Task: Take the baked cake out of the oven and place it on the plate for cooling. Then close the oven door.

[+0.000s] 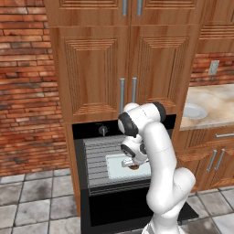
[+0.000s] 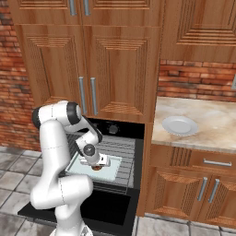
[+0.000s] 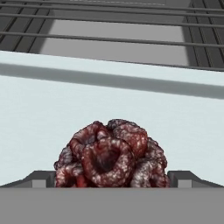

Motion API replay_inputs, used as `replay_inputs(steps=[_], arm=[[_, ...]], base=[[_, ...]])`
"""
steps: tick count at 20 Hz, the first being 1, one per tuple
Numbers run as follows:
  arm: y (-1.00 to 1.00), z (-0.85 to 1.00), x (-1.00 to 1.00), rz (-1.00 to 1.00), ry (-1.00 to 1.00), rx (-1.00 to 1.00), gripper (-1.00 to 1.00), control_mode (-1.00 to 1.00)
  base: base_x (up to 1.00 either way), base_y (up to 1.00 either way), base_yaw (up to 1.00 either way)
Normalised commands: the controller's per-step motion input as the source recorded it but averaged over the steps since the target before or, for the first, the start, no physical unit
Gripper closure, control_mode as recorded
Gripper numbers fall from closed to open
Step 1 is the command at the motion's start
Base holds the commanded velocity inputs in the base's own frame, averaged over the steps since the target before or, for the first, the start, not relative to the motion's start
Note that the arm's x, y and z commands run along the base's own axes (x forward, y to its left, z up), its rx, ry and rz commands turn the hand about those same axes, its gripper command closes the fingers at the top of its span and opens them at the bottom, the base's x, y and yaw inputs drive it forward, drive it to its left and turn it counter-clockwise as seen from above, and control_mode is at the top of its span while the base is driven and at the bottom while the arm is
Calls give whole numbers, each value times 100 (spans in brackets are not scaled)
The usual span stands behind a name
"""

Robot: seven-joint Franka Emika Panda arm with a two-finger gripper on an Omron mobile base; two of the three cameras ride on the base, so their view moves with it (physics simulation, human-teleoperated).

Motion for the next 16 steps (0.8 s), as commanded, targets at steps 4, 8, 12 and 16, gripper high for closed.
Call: replay_inputs(steps=[4, 8, 12, 16], arm=[[0, 0, 0, 0, 0, 0, -100, -100], [0, 0, 0, 0, 0, 0, 100, -100], [0, 0, 0, 0, 0, 0, 100, -100], [0, 0, 0, 0, 0, 0, 100, -100]], base=[[0, 0, 0], [0, 0, 0], [0, 0, 0], [0, 0, 0]])
